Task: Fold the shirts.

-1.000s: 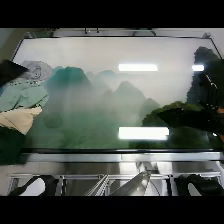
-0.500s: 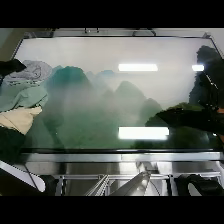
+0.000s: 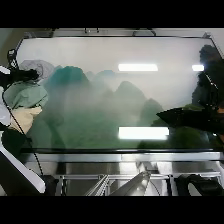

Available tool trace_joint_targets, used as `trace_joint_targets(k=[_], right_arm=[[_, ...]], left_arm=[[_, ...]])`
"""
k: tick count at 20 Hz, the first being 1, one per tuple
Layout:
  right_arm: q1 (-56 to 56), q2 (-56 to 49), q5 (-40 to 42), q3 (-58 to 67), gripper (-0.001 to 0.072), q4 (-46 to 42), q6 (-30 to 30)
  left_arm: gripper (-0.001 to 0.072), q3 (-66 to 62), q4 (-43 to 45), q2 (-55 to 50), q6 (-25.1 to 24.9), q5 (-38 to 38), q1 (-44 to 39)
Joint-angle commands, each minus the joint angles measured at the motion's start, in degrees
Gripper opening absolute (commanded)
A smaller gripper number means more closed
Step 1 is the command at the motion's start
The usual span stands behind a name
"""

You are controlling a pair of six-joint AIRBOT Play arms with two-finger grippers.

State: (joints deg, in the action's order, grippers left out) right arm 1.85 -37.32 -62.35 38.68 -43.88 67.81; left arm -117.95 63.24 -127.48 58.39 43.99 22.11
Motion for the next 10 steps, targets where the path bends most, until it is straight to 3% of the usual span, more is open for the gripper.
trace_joint_targets(k=[1,4,7,10], right_arm=[[0.04,0.0,-0.02,-0.02,0.0019,0.02,0.02],[0.04,0.0,-0.02,-0.02,0.0019,0.02,0.02],[0.04,0.0,-0.02,-0.02,0.0019,0.02,0.02],[0.04,0.0,0.0,-0.02,0.002,0.02,0.02]], left_arm=[[0.0022,-0.85,0.09,-0.68,0.94,-1.38,-1.95],[0.002,-0.85,-4.52,3.19,2.49,4.52,-4.15],[0.002,-0.85,-22.01,12.74,-5.25,16.44,-7.93],[0.002,-0.83,-35.93,23.19,-6.49,29.81,-14.47]])
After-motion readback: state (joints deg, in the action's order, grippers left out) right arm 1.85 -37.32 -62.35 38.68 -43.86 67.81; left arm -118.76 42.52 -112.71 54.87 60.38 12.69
